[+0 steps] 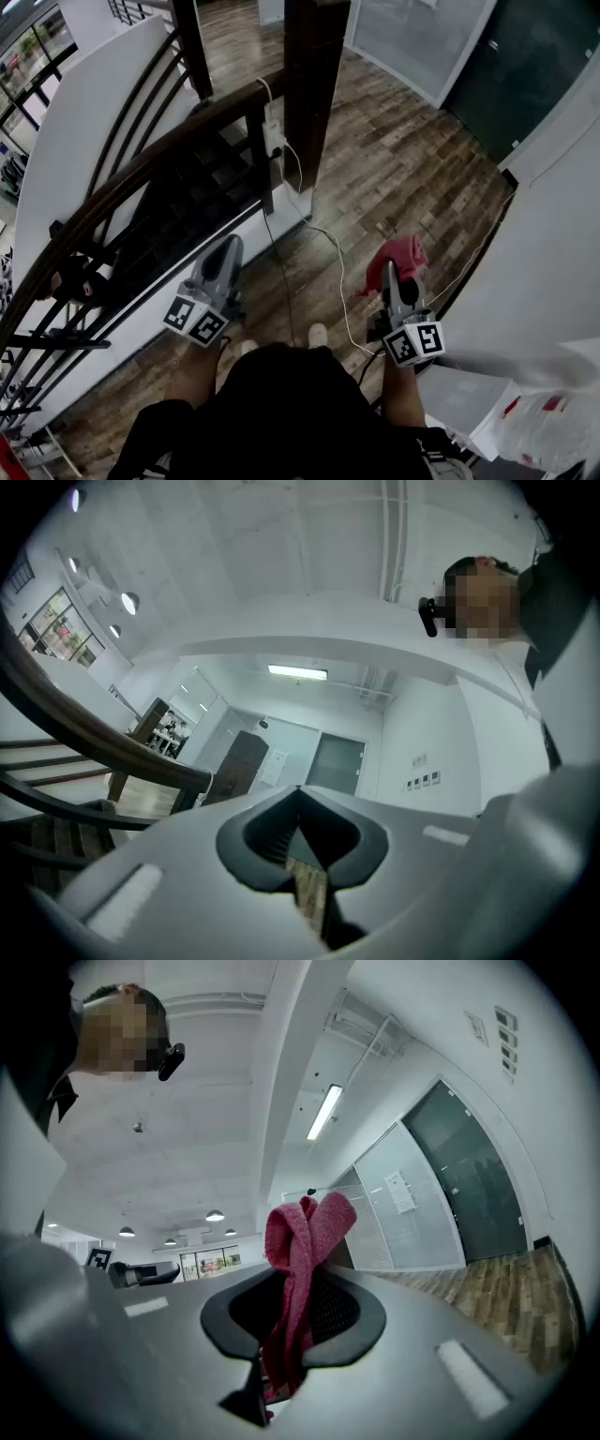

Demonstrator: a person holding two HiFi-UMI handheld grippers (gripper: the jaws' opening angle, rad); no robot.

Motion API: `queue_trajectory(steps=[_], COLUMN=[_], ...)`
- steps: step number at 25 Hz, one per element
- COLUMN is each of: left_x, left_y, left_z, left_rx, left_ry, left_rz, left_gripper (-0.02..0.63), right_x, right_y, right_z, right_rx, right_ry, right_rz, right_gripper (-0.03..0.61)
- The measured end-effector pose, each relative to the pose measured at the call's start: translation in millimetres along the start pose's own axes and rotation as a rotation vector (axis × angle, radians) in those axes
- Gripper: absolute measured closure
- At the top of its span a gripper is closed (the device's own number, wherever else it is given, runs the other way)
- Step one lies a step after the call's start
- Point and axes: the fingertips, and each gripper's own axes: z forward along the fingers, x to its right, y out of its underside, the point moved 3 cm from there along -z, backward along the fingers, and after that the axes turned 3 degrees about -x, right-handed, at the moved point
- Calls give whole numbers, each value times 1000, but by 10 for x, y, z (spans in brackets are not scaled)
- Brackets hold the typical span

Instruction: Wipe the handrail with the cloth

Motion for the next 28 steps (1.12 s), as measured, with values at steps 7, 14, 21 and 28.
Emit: queue_trajectory(steps=[7, 14, 21, 28], left_x=[-61, -44, -24, -13], left_y=[28, 23, 8, 51], left_z=[-22, -8, 92, 98], left_rx=[-6, -14, -18, 1], left_ry=[-36, -68, -122, -230], left_rz=[2, 31, 86, 127], left_gripper=[614, 614, 614, 614], right_x=[83, 114, 203, 210], right_y=[18, 61, -41, -5], right_z=[59, 195, 469, 787], right_rx=[-4, -24, -26, -90], right_ry=[-10, -75, -157, -305], right_rz=[10, 49, 37, 22], right_gripper=[528, 526, 526, 526])
